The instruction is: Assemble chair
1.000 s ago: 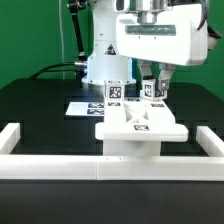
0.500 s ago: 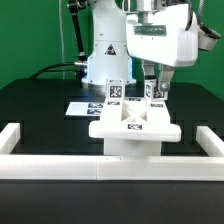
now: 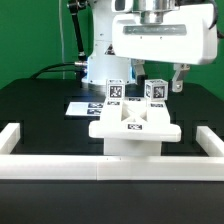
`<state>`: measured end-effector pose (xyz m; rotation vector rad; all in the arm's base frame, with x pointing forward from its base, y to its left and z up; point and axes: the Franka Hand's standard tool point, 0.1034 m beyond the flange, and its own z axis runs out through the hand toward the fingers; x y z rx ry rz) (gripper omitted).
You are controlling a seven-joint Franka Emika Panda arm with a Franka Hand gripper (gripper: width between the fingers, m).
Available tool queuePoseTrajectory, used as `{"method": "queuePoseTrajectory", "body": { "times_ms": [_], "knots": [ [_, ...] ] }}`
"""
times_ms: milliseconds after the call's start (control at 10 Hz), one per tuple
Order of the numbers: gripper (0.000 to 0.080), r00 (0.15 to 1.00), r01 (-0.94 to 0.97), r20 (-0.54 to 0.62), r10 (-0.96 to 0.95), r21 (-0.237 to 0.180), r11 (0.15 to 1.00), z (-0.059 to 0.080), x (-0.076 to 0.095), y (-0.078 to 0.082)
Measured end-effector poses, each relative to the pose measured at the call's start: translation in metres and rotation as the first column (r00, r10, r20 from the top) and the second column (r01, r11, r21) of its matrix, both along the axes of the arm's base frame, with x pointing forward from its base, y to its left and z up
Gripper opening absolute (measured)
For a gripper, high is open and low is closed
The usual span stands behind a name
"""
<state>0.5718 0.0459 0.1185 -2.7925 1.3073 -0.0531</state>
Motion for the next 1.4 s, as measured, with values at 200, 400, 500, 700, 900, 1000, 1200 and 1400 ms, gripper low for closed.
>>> {"method": "queuePoseTrajectory", "body": {
  "times_ms": [200,400,500,700,900,1000,1200,1400],
  "knots": [
    [0.0649,0.986,-0.167,0.017,0.167,-0.015,0.986,0.0008,0.0022,0.0029],
    [0.0649,0.938,-0.346,0.021,0.347,-0.029,0.938,0.0008,0.0021,0.0032],
    [0.0649,0.916,-0.400,0.021,0.400,-0.033,0.916,0.0007,0.0020,0.0043],
    [0.0649,0.839,-0.543,0.020,0.544,-0.046,0.839,0.0005,0.0019,0.0048],
    [0.0649,0.767,-0.640,0.018,0.642,-0.055,0.766,0.0005,0.0020,0.0030],
    [0.0649,0.726,-0.686,0.015,0.688,-0.061,0.725,0.0005,0.0020,0.0022],
    [0.0649,0.683,-0.728,0.008,0.730,-0.068,0.682,0.0004,0.0018,0.0015],
    [0.0404,0.684,-0.728,0.008,0.730,-0.068,0.683,0.0003,0.0018,0.0014]
  ]
}}
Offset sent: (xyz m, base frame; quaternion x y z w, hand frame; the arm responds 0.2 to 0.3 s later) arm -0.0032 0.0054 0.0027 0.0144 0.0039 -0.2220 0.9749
